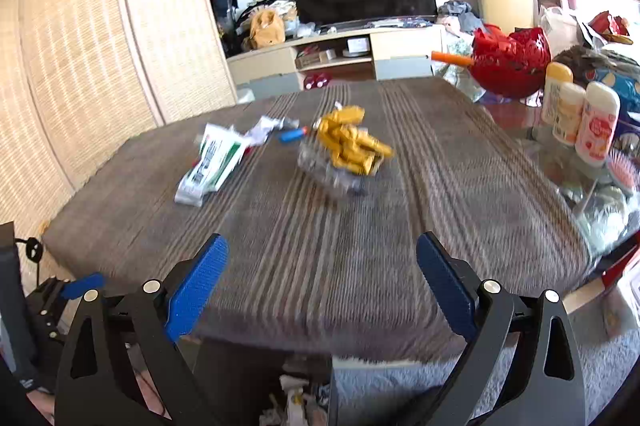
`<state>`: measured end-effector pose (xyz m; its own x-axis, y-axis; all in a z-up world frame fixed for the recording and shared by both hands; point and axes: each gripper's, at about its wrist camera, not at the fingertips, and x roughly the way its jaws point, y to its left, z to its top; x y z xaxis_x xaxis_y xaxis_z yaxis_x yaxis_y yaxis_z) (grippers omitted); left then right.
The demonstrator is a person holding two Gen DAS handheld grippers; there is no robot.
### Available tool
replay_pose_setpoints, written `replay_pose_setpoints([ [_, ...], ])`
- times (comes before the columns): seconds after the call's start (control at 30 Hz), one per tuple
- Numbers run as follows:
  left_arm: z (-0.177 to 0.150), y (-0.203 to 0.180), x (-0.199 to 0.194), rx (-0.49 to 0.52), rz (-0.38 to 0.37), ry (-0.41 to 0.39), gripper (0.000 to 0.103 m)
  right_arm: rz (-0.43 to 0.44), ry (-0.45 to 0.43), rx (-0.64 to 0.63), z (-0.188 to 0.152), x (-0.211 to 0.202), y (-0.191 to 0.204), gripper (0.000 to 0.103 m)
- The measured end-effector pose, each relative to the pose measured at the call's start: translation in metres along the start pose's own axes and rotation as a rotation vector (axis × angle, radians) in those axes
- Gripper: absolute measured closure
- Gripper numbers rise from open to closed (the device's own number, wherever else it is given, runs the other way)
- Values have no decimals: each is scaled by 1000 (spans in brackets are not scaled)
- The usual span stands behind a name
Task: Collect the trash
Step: 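Bring both open tools back over the table, then grasp the white-green medicine box with the left tool while the right tool grasps the clear blister pack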
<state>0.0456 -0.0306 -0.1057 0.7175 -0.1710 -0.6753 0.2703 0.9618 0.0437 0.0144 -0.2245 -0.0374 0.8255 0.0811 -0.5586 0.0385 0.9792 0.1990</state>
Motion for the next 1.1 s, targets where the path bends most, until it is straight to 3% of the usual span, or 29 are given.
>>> replay_pose_setpoints([
  [0.3,35,21,27,-24,-32,-10,8,40,44,-32,6,51,-5,7],
  [0.47,53,23,49,-18,-47,3,8,9,64,-44,10,75,-10,10],
  [0.6,68,22,70,-23,-84,22,8,0,95,-69,15,92,-8,17],
  [1.03,96,26,128,-56,-100,100,8,15,190,-110,23,126,-9,17],
  [1.1,99,23,129,-48,-127,102,8,-10,206,-131,23,132,-3,22],
])
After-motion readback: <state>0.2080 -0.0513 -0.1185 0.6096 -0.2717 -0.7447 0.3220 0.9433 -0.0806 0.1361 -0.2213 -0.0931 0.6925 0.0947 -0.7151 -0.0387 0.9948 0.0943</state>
